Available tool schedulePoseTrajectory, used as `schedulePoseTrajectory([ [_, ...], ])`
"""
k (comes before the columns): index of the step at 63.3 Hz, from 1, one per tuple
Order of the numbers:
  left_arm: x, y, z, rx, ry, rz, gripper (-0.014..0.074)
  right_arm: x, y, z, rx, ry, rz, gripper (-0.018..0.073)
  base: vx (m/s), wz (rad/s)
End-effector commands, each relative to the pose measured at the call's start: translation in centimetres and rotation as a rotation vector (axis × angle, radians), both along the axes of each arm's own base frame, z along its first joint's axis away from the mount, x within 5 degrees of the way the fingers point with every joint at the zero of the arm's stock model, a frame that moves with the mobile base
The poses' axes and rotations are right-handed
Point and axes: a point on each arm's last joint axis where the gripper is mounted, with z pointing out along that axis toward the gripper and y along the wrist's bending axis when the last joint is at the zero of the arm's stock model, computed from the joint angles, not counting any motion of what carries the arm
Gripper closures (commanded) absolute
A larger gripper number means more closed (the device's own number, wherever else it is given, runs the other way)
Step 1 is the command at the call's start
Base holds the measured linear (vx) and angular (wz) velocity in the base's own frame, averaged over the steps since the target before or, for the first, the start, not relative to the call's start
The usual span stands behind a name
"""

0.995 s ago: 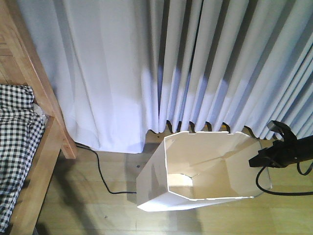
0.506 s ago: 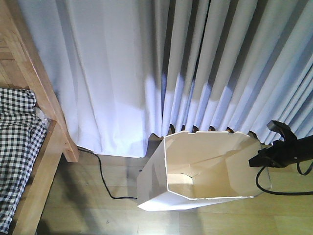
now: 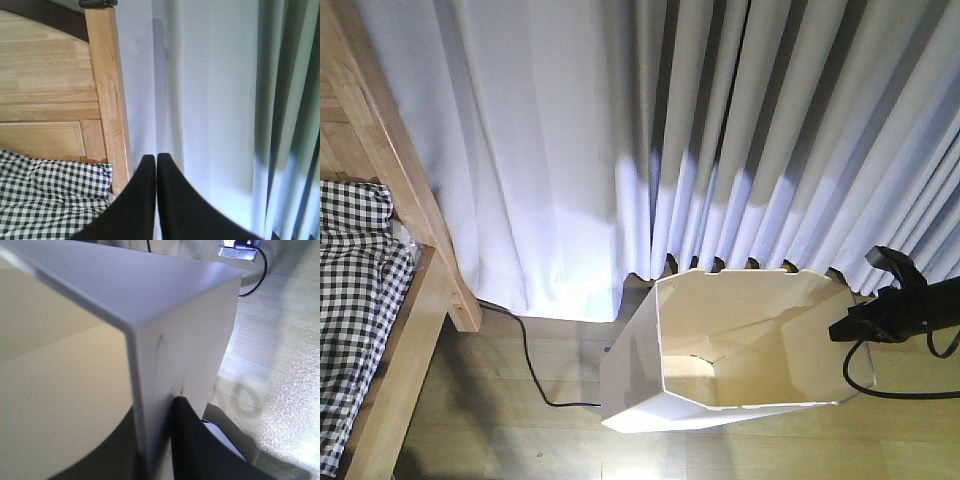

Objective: Move trash bin to bedside with robot
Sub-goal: 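Drive closer to the curtain beside the bed head holding the bin, then lower the bin to the floor with the right gripper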

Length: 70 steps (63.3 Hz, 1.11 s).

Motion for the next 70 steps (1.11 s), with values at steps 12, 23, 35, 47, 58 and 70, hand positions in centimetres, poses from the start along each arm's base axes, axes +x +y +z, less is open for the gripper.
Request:
schedulePoseTrajectory([
  [12, -0.2, -0.1, 1.5, 0.001, -0.102, -0.006, 0.0603, 1.4, 0.6, 3.8, 0.154, -0.096, -0.030, 0.0564, 0.00, -0.01],
  [23, -0.2, -0.1, 1.5, 0.001, -0.102, -0.006, 0.0603, 1.6, 0.2, 3.2, 0.116, -0.053, -0.103, 0.0564, 0.00, 0.00],
  [35, -0.2, -0.1, 1.5, 0.001, -0.102, -0.006, 0.0603, 1.4, 1.6, 1.9, 0.107, 0.021, -0.063, 0.0564, 0.00, 0.00],
  [47, -0.2, -0.1, 1.5, 0.001, -0.102, -0.006, 0.0603, 1.6, 3.5, -1.2, -0.053, 0.058, -0.044, 0.0564, 0.00, 0.00],
  [58, -0.2, -0.1, 1.5, 0.001, -0.102, -0.006, 0.0603, 2.0, 4.0, -4.0, -0.234, 0.092, -0.106, 0.0564, 0.00, 0.00],
  [70, -0.2, -0.1, 1.5, 0.001, -0.102, -0.006, 0.0603, 2.9, 4.6, -6.9, -0.218, 0.139, -0.103, 0.0564, 0.00, 0.00],
])
